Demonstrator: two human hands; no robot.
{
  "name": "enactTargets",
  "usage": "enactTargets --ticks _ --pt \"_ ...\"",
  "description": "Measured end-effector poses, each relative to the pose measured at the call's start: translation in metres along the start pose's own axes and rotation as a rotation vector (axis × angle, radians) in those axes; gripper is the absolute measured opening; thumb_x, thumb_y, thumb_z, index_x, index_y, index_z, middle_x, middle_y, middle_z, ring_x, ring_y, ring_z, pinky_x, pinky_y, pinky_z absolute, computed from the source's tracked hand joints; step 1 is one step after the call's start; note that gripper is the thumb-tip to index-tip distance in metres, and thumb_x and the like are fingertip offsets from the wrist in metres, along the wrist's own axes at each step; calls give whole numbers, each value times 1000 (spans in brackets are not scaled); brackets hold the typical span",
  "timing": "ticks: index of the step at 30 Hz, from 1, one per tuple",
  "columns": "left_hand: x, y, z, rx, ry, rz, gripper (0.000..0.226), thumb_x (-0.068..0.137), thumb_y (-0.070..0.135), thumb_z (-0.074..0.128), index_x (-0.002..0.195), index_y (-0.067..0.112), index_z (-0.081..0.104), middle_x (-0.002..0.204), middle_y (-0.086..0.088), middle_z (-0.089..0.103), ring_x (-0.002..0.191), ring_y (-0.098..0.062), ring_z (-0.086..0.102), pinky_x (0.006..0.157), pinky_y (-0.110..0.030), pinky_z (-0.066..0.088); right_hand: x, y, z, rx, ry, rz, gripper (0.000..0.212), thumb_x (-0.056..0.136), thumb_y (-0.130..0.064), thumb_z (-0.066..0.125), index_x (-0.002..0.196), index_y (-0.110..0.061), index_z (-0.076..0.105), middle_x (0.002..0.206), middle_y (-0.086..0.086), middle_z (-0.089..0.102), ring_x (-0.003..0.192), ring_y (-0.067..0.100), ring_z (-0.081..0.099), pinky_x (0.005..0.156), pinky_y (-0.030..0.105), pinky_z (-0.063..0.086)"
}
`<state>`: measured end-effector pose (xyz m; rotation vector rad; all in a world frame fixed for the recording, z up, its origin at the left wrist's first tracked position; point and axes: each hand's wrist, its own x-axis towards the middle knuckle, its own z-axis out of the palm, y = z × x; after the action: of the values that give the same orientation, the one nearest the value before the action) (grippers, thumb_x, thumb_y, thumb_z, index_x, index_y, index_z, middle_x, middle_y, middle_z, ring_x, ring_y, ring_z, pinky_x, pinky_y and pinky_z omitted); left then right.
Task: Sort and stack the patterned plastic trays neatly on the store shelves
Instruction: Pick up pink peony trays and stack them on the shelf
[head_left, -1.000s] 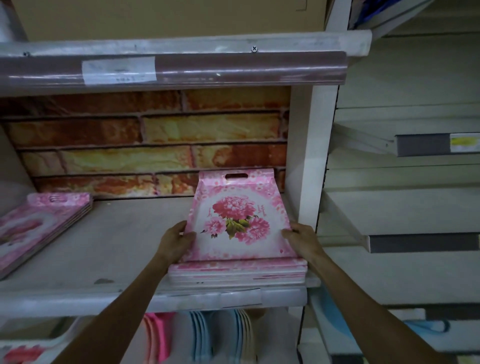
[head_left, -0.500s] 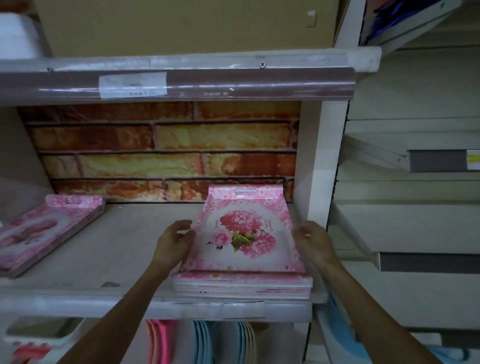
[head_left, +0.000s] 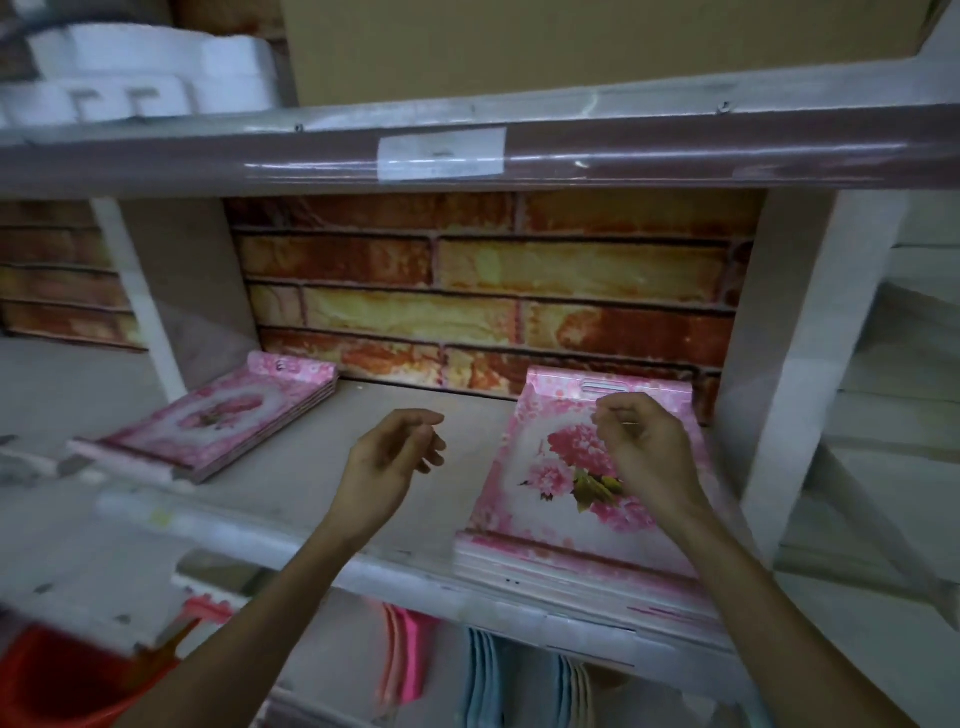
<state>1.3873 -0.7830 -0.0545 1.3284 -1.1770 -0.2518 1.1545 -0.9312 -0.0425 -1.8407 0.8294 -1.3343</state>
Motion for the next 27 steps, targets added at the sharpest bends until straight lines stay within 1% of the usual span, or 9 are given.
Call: enactTargets --ticks 2,4,8,12,15,18,20,23,27 --pt "0 -6 -20 5 5 5 18 100 10 50 107 9 66 84 -12 71 75 -27 69 66 -30 55 -2 -5 28 18 -46 -13 15 92 -13 61 89 -27 65 87 -4 71 67 14 65 62 26 53" --pt "2 -14 -41 26 2 17 18 101 11 49 108 9 65 84 -12 70 75 -28 69 67 -35 55 -3 -9 57 27 -88 -32 21 92 -11 60 86 -30 63 87 0 72 72 18 67 70 32 53" --pt "12 -36 -91 67 1 35 19 101 12 48 108 10 65 83 -10 70 75 -28 68 70 -41 54 0 -17 119 74 -125 -26 27 90 -8 62 82 -34 63 86 2 71 83 24 69 77 36 54" --pt "25 -62 -147 93 -10 53 18 101 9 48 107 9 65 82 -10 70 74 -28 67 70 -43 54 6 -21 185 62 -121 -24 29 88 -12 63 79 -40 64 84 -8 72 79 17 69 72 32 53" --pt "34 -83 -195 189 -60 70 17 100 11 49 107 12 65 81 -4 71 73 -20 68 69 -37 56 11 -31 234 56 -93 -19 28 84 -18 63 79 -46 66 85 -9 73 80 17 70 73 33 55" --pt "45 -105 -250 325 -123 112 15 99 17 52 104 24 65 81 7 70 77 -11 69 67 -20 55 18 -39 283 45 -84 3 29 82 -20 61 81 -48 66 84 -10 73 79 16 70 71 32 54" --pt "54 -123 -286 445 -176 150 13 98 20 55 105 25 65 80 11 68 77 -6 66 64 -14 51 23 -40 313 30 -81 41 32 85 -18 61 80 -49 65 82 -13 72 79 12 70 70 29 54" --pt "64 -150 -332 630 -286 214 17 97 23 56 111 20 65 92 8 68 79 -4 63 68 -22 52 28 -34 355 46 -81 151 25 87 -18 62 78 -40 68 83 -9 72 79 13 70 73 33 56" --pt "71 -177 -373 806 -452 344 37 92 45 56 113 16 65 105 1 68 94 -14 63 80 -31 53 32 -25 402 46 -97 270 17 89 -14 62 80 -27 67 85 2 72 75 18 70 77 39 56"
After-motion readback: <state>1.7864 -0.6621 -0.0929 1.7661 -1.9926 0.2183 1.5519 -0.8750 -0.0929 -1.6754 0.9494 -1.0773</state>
